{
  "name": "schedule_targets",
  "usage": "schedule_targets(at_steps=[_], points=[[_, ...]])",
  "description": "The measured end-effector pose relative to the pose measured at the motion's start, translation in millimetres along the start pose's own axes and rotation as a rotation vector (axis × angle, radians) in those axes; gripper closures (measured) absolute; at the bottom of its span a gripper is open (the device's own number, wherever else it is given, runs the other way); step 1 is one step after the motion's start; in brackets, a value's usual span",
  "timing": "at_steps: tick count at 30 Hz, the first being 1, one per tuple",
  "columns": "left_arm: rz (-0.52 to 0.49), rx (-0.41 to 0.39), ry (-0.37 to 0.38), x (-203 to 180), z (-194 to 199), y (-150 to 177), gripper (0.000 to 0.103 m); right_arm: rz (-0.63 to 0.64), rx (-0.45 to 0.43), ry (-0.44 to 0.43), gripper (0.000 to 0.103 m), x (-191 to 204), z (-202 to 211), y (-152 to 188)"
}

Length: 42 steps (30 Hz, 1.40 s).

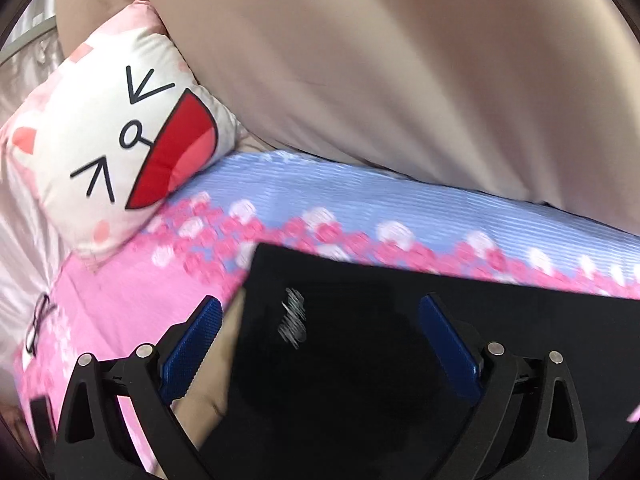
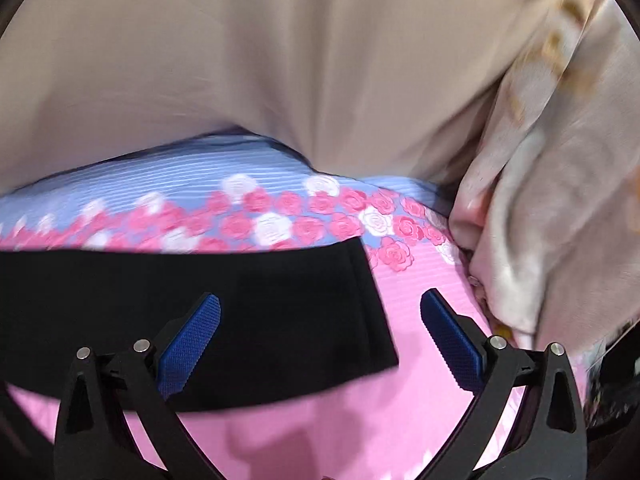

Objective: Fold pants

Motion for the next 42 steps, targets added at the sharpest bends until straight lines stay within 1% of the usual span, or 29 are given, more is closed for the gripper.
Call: schedule_targets(at_steps=[2,4,5,6,8,9,10,13,15,16,18,19,21,22,24,28,30,34,42], points=[[-0.005,-0.006,-0.048,7.9,-14.5,-8.4,0.006,-0.009,0.004,-0.002,0.005,-8.6,-16.0,-11.7],[-0.011,-0.002,-0.059,9.0,-20.7,-11.4,0.006,-0.011,-0.002,0.018,0.005,-11.8,-19.4,-16.6],[-0.012,-0.007,-0.072,7.7,-19.1,-11.2,0.007,-0.018,-0.01,0.027,0.005,-11.9,-17.9,-18.2],[-0.018,-0.026,-0.067,3.5,-12.6,-9.2,0.007,-0.023,-0.023,0.016,0.005,-8.7,-14.4,-19.5],[-0.04,-0.058,-0.081,-7.7,5.0,-2.4,0.007,-0.035,-0.065,0.004,0.005,7.1,7.8,-19.1],[-0.055,-0.081,-0.072,-15.5,17.4,2.4,0.007,-0.031,-0.087,-0.001,0.005,20.4,25.0,-14.1],[-0.078,-0.111,-0.075,-27.1,38.2,11.9,0.007,-0.027,-0.104,-0.007,0.005,31.8,37.5,-11.2],[-0.135,-0.181,-0.06,-52.4,82.2,31.4,0.006,0.026,-0.155,-0.023,0.005,85.2,96.3,17.6],[-0.155,-0.186,-0.028,-70.3,112.6,50.8,0.006,0.043,-0.184,-0.015,0.005,114.3,131.2,38.5],[-0.162,-0.168,0.025,-80.3,127.2,63.2,0.006,0.044,-0.203,-0.03,0.005,132.6,153.4,53.6],[-0.162,-0.123,0.103,-92.9,144.3,80.7,0.006,0.032,-0.213,-0.077,0.005,157.0,180.2,75.0],[-0.166,-0.104,0.146,-100.2,155.6,91.4,0.006,0.034,-0.214,-0.083,0.005,165.5,187.7,82.2],[-0.172,-0.108,0.178,-108.6,173.0,104.7,0.006,0.039,-0.21,-0.074,0.005,179.4,204.8,100.4],[-0.175,-0.119,0.179,-110.1,180.5,109.3,0.006,0.039,-0.199,-0.092,0.005,185.4,211.0,109.7],[-0.175,-0.134,0.189,-111.8,195.3,119.0,0.006,0.025,-0.189,-0.115,0.005,189.8,221.0,122.4],[-0.162,-0.118,0.223,-106.8,213.6,133.4,0.006,0.011,-0.181,-0.121,0.005,193.6,237.1,140.1],[-0.155,-0.121,0.227,-104.5,221.1,137.9,0.006,0.009,-0.18,-0.119,0.005,195.8,243.2,146.5],[-0.16,-0.128,0.223,-99.6,229.5,144.1,0.006,0.014,-0.18,-0.128,0.005,199.9,249.5,152.2],[-0.166,-0.125,0.219,-95.6,229.6,142.2,0.006,0.012,-0.179,-0.146,0.005,204.5,251.7,153.4]])
Point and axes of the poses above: each gripper's, at about its wrist camera, not at the fingertips, and z roughly against the way its jaws point, x to its left, y to its underside, the point moved 5 cm from there along -z, roughly the way its jaws point, and after that the axes turned 8 degrees about -y, right-handed, at the moved point
